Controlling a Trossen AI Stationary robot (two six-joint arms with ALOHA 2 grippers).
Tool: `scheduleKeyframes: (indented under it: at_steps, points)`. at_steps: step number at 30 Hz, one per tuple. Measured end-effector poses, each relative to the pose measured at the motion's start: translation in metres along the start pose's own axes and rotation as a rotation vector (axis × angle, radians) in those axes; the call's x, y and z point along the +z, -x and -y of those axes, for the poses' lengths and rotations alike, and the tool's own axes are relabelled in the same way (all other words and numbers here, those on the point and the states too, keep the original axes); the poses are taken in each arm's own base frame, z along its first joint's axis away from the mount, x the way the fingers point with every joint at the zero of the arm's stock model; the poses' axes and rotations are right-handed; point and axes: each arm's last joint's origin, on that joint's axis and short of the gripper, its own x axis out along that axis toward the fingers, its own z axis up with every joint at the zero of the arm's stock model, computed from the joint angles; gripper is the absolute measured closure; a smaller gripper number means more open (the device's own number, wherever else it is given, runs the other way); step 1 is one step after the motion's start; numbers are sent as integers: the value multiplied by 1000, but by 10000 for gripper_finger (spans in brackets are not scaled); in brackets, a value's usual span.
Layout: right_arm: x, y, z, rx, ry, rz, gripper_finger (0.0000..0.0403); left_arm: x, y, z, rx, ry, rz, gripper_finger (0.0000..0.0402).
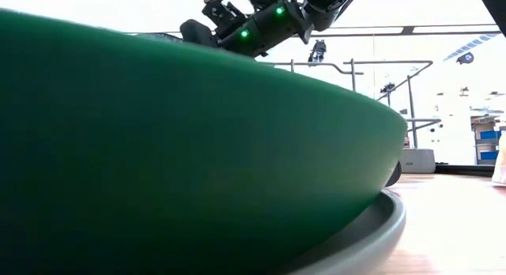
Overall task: Sort dishes
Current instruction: Put the blue patterned plate into the dish rack
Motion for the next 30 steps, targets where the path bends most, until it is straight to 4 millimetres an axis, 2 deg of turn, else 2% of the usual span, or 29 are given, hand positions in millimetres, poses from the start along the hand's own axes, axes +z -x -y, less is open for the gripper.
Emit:
scheduleKeyframes:
  at_steps: [11,18,30]
  points:
    - [18,0,1,-1,24,7,388,-4,1,5,-131,218,-150,401]
    - [24,1,2,-2,7,1,330,0,6,21,-252,369,-203,401]
    - [26,2,3,-8,37,-50,273,-3,24,29,-273,374,-138,401]
